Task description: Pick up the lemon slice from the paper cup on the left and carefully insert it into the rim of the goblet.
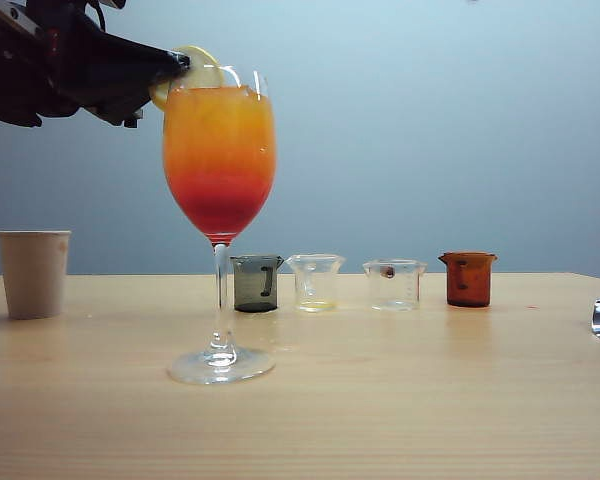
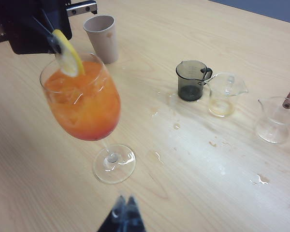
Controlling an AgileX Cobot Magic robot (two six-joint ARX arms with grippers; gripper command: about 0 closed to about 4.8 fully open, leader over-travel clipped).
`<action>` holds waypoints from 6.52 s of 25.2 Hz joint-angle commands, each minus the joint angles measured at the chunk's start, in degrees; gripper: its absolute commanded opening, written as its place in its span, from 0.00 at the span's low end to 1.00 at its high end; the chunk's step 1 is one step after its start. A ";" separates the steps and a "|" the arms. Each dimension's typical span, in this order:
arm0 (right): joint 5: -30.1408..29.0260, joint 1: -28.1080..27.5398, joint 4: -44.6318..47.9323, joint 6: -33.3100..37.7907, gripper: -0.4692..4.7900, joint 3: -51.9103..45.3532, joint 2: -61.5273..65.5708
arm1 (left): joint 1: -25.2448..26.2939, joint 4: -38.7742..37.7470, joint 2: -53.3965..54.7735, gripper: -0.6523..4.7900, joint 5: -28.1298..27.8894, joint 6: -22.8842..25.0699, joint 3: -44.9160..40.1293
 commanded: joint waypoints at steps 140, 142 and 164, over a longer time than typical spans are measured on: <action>7.63 0.04 8.74 -5.07 0.08 -11.58 -10.86 | -34.32 20.28 -82.90 0.11 -94.57 -41.18 -48.48; 7.63 0.04 8.74 -5.07 0.08 -11.58 -10.88 | -34.32 19.82 -84.41 0.11 -94.97 -41.16 -48.87; 7.63 0.02 8.72 -5.07 0.08 -11.61 -10.86 | 0.61 18.34 -89.11 0.11 -78.62 -40.96 -53.48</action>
